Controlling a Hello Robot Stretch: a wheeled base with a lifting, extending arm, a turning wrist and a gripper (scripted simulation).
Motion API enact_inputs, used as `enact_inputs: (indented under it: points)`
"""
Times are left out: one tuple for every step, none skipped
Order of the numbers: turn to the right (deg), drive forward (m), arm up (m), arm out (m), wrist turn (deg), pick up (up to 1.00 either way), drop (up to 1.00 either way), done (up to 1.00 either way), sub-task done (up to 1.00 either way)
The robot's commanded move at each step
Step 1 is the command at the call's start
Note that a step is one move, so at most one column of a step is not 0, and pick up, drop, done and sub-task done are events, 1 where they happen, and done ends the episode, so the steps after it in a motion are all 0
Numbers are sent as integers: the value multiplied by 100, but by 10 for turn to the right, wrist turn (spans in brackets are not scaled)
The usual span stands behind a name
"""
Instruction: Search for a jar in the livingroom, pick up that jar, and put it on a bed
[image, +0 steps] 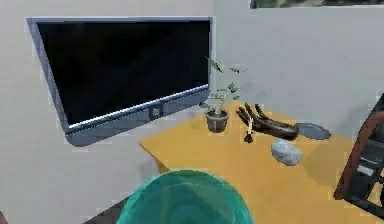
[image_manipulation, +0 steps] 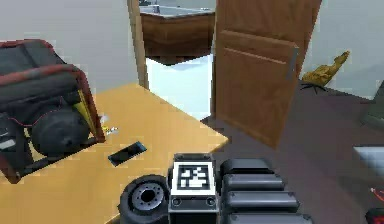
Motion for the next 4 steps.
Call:
enact_inputs:
  points:
    - [450, 0, 0, 0, 0, 0, 0, 0, 0]
    - [450, 0, 0, 0, 0, 0, 0, 0, 0]
    - [360, 0, 0, 0, 0, 0, 0, 0, 0]
    - [0, 90, 0, 0, 0, 0, 0, 0, 0]
